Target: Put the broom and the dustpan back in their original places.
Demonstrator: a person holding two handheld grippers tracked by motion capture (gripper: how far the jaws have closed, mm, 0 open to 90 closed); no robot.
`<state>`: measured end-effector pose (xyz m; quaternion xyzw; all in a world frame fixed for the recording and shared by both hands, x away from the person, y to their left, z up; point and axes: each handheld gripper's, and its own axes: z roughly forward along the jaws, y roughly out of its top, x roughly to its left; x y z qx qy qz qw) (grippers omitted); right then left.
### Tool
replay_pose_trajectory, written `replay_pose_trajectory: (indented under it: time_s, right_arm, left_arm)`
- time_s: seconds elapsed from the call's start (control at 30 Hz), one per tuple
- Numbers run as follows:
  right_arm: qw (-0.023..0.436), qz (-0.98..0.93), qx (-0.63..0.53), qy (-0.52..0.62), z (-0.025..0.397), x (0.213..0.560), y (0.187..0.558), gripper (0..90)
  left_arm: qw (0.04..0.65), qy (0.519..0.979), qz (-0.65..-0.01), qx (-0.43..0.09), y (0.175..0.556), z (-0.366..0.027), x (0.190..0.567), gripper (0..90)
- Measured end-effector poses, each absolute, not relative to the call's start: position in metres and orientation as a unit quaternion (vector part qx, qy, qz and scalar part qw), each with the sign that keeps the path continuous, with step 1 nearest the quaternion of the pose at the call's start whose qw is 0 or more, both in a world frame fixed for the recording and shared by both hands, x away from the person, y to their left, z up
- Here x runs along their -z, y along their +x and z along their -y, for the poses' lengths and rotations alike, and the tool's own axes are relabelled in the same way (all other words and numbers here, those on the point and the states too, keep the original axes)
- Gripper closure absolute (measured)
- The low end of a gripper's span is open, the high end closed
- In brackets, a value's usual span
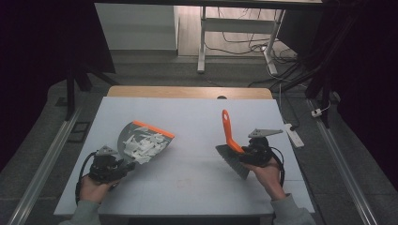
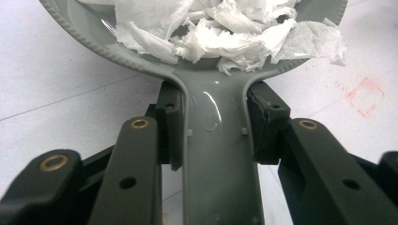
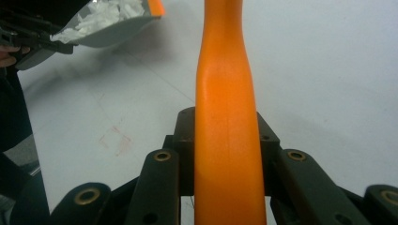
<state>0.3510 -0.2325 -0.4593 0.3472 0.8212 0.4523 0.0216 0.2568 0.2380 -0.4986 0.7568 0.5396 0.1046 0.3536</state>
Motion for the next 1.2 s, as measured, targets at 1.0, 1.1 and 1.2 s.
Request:
replay_pose_trajectory:
  time_s: [1.0,1.1,1.2]
  right_arm:
    - [-0.020,-0.834,-0.418,0.360,0.237,0.466,0.353,70.3]
    - [-0.025,-0.836,-0.413,0.362,0.237,0.468,0.351,70.3]
    - [-0.028,-0.836,-0.410,0.363,0.239,0.469,0.350,70.3]
  left_arm:
    - [0.337,0.702,-0.614,-0.128,0.269,-0.230,0.511,61.8]
    - [0.335,0.699,-0.618,-0.127,0.271,-0.231,0.513,61.8]
    - [0.332,0.697,-0.623,-0.126,0.273,-0.233,0.516,61.8]
